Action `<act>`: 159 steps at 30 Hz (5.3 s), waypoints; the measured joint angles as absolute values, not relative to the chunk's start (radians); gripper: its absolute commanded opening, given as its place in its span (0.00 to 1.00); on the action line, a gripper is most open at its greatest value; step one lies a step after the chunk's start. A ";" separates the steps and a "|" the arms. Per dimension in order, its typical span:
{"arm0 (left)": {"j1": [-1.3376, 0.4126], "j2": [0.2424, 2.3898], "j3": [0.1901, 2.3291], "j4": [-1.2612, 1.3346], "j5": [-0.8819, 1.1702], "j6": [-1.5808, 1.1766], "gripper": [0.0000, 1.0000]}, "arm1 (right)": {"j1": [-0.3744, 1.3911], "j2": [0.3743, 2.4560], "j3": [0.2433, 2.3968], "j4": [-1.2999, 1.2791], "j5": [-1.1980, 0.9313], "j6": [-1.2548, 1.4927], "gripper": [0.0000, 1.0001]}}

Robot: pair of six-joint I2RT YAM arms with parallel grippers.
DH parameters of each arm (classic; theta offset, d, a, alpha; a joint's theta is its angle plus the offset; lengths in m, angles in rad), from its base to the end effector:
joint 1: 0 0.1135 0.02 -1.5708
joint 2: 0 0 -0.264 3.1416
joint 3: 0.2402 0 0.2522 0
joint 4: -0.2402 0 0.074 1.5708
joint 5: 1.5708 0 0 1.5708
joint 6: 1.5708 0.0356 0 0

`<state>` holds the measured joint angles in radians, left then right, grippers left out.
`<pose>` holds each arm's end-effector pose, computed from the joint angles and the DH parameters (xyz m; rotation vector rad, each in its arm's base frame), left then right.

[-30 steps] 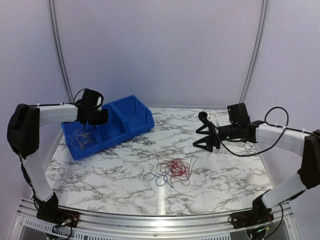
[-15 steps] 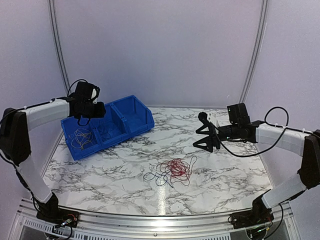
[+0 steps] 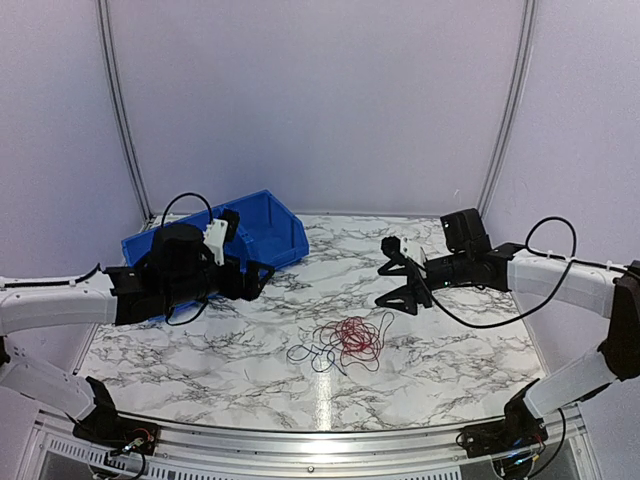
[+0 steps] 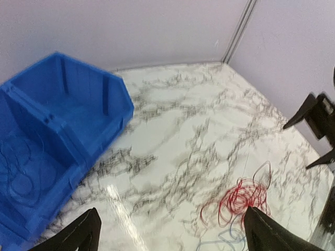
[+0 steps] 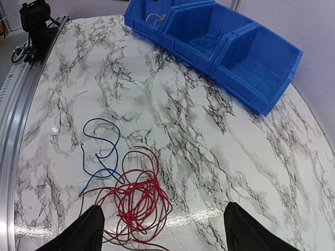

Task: Untangle the cables

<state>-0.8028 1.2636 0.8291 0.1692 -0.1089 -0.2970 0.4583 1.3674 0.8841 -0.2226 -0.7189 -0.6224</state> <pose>0.2065 -0.2082 0.2878 0.3958 1.8456 -0.6659 0.2481 0.1485 0.2460 -1.4146 1.6389 0.7182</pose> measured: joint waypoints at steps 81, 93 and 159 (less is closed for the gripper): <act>-1.092 1.251 0.491 0.420 -0.359 -0.476 0.00 | 0.884 1.625 1.021 -0.333 -0.417 -0.653 0.45; -1.077 1.235 0.356 0.415 -0.503 -0.683 0.00 | 0.936 1.771 1.105 -0.316 -0.372 -0.546 0.46; -1.073 1.456 0.548 0.229 -0.435 -0.733 0.29 | 0.921 2.180 1.465 -0.255 -0.444 -0.392 0.00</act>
<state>-1.0729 1.4555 0.5476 0.2287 -0.4355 -0.7330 0.9207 2.1803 1.4654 -0.2554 -0.4442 -0.3916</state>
